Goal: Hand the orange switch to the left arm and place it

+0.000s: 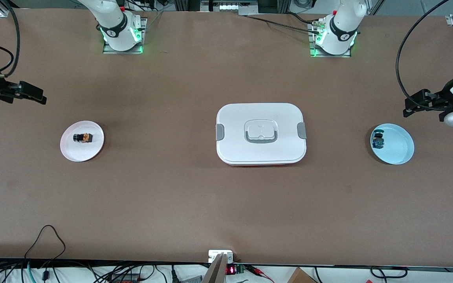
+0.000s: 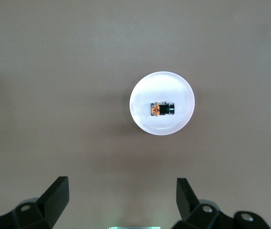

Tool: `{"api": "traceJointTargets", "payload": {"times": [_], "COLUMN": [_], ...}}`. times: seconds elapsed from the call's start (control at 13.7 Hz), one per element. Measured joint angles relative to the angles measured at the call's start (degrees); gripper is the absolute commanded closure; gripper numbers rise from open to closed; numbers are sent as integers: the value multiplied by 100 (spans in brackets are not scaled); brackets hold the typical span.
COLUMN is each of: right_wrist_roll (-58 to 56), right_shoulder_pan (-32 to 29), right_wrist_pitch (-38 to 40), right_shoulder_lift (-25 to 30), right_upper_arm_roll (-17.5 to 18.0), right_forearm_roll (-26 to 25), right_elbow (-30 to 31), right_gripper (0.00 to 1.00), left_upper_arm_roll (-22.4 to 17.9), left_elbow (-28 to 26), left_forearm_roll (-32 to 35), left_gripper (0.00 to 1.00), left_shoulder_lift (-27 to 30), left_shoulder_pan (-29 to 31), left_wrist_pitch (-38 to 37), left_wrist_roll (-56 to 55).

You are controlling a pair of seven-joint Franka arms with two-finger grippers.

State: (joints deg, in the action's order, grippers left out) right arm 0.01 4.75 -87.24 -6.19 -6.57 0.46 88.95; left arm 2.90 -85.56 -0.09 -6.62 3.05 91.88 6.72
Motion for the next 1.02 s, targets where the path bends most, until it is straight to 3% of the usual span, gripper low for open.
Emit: {"api": "traceJointTargets", "payload": {"times": [1.02], "right_wrist_roll": [420], "right_shoulder_pan": [2], "right_wrist_pitch": [-965], "right_shoulder_lift": [-1416], "right_upper_arm_roll": [-1], "right_forearm_roll": [-209], "right_elbow": [31], "right_gripper": [0], "left_upper_arm_roll": [0], "left_elbow": [3], "left_forearm_roll": [0], "left_gripper": [0], "left_shoulder_lift": [-1], "left_shoulder_pan": [0], "left_wrist_pitch": [0], "left_wrist_roll": [0]}}
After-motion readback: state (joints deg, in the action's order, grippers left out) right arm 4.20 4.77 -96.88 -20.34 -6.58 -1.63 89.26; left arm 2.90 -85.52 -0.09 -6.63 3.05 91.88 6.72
